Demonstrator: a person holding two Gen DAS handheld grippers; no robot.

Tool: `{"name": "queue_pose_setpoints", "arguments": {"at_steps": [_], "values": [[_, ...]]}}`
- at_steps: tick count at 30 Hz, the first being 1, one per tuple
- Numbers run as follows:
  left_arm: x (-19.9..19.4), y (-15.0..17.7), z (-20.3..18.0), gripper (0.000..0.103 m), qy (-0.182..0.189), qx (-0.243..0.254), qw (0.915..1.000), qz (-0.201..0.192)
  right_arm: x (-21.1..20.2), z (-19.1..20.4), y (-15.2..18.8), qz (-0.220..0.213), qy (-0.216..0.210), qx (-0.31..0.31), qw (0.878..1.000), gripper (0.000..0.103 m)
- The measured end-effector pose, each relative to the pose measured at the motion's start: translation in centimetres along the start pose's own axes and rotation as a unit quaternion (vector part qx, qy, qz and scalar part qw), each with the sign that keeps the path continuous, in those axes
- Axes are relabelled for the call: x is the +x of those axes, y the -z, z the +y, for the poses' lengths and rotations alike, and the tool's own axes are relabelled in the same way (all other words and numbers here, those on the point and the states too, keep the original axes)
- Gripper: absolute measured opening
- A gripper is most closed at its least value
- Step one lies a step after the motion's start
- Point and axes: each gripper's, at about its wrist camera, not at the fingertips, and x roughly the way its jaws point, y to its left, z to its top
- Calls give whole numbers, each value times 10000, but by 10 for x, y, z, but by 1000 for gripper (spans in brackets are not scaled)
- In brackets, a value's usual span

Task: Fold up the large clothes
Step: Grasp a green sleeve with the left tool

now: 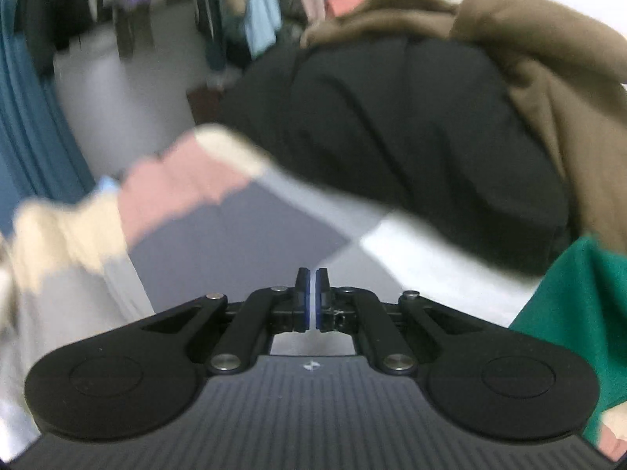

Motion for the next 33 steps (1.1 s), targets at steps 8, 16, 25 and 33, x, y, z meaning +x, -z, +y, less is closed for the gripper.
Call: {"name": "queue_pose_setpoints", "arguments": {"at_steps": [8, 16, 25, 33], "values": [[5, 29, 22, 3, 624, -676, 9957, 138, 43, 31, 32, 67, -23, -30, 10000, 7], [-39, 35, 22, 4, 1192, -804, 9896, -61, -6, 33, 7, -86, -605, 779, 9951, 34], [-108, 70, 12, 24, 1863, -701, 9799, -106, -133, 81, -7, -557, -1354, 530, 9878, 50], [-142, 98, 5, 47, 2058, -352, 9780, -36, -242, 143, 24, -409, -2581, 392, 9644, 50]]}}
